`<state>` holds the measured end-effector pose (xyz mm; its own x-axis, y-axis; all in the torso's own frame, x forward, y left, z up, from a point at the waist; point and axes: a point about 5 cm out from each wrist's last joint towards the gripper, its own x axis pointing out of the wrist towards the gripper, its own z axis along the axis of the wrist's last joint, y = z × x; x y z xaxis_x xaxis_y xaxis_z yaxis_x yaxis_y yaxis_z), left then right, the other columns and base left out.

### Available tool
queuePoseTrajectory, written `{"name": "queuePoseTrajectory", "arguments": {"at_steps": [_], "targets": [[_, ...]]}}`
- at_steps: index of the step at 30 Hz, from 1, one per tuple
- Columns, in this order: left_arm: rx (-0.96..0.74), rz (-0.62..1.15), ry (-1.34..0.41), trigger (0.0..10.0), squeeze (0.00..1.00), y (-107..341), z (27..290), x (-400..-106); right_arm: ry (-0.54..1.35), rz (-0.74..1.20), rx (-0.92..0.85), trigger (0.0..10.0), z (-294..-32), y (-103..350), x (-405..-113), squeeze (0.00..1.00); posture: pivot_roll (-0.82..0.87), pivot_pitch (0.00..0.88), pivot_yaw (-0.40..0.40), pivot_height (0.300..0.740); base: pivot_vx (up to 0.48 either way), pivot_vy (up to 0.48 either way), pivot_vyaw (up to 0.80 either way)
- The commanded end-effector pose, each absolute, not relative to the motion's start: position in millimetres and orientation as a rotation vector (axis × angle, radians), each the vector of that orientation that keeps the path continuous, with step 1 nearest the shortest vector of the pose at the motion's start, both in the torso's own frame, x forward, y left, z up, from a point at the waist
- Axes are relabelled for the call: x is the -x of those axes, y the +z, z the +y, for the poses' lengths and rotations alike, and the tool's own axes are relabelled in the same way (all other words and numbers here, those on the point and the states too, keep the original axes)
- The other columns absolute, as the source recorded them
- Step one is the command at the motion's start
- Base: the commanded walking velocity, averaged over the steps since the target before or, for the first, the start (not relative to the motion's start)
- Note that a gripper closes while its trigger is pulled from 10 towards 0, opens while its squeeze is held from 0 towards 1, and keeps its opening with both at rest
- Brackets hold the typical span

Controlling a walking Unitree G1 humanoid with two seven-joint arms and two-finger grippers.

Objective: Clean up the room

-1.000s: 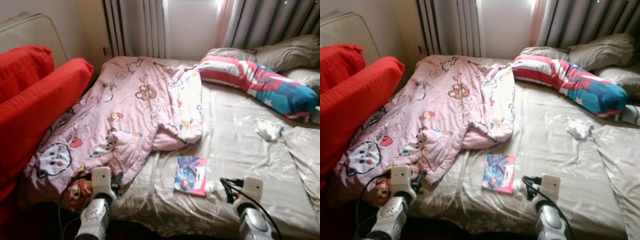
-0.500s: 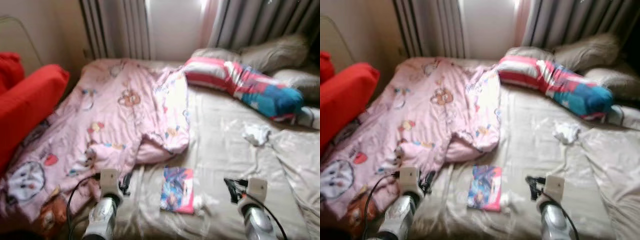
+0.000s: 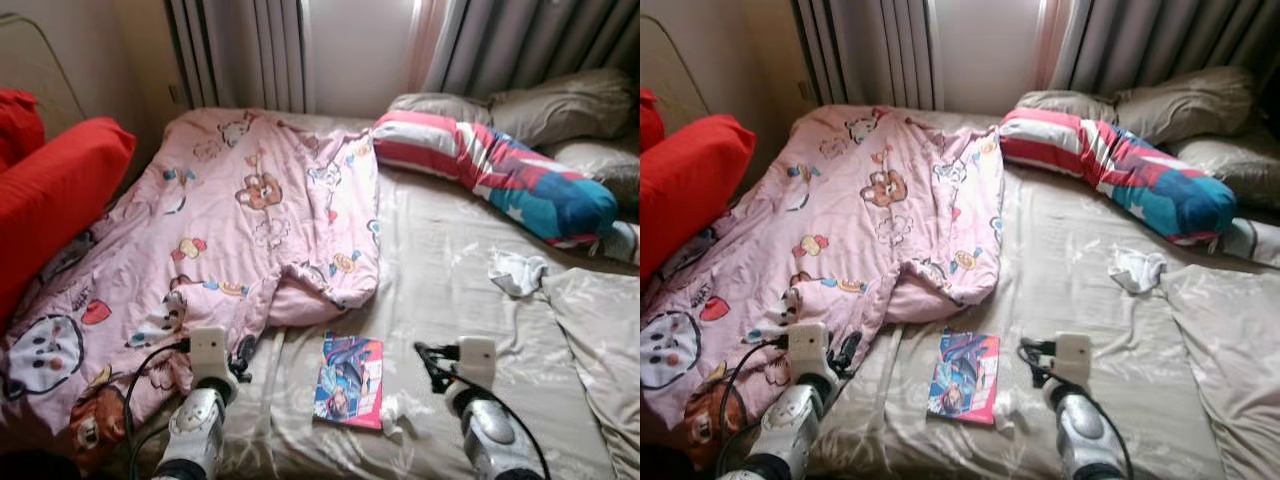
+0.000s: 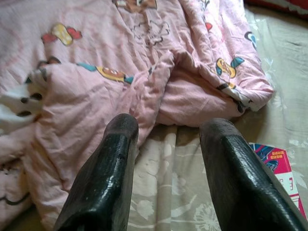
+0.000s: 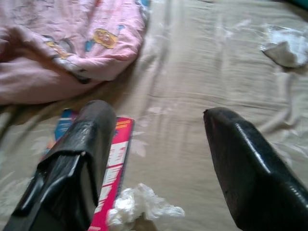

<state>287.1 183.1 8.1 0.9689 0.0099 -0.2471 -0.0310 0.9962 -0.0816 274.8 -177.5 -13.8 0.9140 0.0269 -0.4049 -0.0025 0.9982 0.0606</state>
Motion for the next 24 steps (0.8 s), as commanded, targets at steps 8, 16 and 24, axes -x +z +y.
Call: {"name": "queuePoseTrajectory", "arguments": {"at_steps": [8,16,24], "targets": [[0.093,0.272,0.025,10.0,0.00,5.6,185.6,-286.1,0.013,0.436,-0.053,10.0,-178.0,-13.4,-276.8,0.00,-0.03,0.036,-0.032,0.680,0.000,0.000,0.00],[0.095,0.282,0.026,10.0,0.00,4.1,185.8,-285.2,0.009,0.424,-0.046,10.0,-178.8,-12.1,-277.5,0.00,-0.03,0.040,-0.032,0.670,0.000,0.000,0.00],[0.094,0.304,0.027,10.0,0.00,0.9,187.4,-282.8,0.037,0.439,-0.054,10.0,-173.1,-13.0,-278.2,0.00,-0.04,0.032,-0.029,0.655,0.000,0.000,0.00]]}}
